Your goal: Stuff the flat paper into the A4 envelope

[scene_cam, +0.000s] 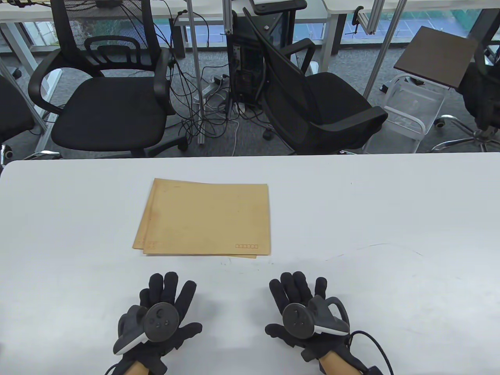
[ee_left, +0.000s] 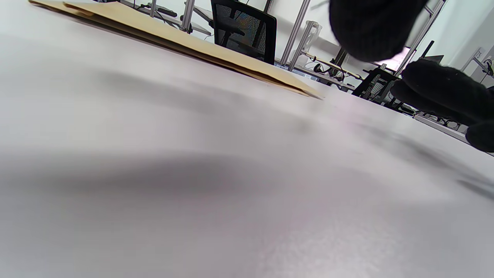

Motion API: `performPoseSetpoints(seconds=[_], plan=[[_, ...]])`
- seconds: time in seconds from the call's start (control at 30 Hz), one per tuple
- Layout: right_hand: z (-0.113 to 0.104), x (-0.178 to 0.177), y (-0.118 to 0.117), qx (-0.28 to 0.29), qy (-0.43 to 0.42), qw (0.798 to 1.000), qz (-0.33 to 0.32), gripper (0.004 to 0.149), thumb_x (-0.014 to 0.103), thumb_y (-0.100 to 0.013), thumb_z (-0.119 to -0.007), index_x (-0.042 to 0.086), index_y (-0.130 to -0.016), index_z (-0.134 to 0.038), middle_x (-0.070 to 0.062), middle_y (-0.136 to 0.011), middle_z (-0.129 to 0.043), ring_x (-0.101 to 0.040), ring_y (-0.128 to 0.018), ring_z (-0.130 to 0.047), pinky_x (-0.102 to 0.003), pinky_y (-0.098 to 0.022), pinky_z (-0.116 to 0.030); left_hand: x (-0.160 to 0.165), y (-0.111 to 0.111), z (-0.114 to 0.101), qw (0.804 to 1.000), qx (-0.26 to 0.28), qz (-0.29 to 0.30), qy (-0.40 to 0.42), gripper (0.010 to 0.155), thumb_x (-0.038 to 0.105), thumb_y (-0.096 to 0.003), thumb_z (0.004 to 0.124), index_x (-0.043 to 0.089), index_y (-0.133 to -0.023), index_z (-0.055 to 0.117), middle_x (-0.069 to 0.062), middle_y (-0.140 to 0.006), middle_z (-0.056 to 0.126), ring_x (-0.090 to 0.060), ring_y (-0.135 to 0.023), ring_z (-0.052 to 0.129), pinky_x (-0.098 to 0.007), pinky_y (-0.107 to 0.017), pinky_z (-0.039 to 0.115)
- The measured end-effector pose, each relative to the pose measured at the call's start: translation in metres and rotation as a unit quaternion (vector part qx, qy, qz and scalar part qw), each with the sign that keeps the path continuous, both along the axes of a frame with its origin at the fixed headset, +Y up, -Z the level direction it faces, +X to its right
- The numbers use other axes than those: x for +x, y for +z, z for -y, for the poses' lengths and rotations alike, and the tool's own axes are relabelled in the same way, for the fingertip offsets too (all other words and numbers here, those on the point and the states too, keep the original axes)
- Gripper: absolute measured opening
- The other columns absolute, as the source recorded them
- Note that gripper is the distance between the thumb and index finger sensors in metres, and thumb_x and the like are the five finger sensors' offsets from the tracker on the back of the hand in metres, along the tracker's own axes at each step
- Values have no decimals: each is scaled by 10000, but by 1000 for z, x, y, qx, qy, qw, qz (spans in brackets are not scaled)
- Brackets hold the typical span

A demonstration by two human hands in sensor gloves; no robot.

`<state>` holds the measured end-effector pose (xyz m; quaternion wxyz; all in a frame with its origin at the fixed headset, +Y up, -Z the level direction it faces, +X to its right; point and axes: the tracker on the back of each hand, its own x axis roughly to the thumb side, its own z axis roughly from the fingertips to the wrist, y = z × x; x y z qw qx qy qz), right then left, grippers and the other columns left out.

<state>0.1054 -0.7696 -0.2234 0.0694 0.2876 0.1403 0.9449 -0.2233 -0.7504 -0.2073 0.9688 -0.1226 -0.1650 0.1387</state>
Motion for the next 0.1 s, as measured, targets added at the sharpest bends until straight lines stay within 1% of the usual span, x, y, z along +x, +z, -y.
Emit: performPoseSetpoints(seconds=[0.1], plan=[[3,0,0,-23,-4,1000,2,999,598,-577,-619,58,-1114,27,-357,-1150,-58,-627,-1025,-48,-795,-491,48,2,0,0,1000,0,4,-5,922,618,-457,724,308,-1162,218,-158,-1159,-58,-501,-1011,-107,-708,-736,133]])
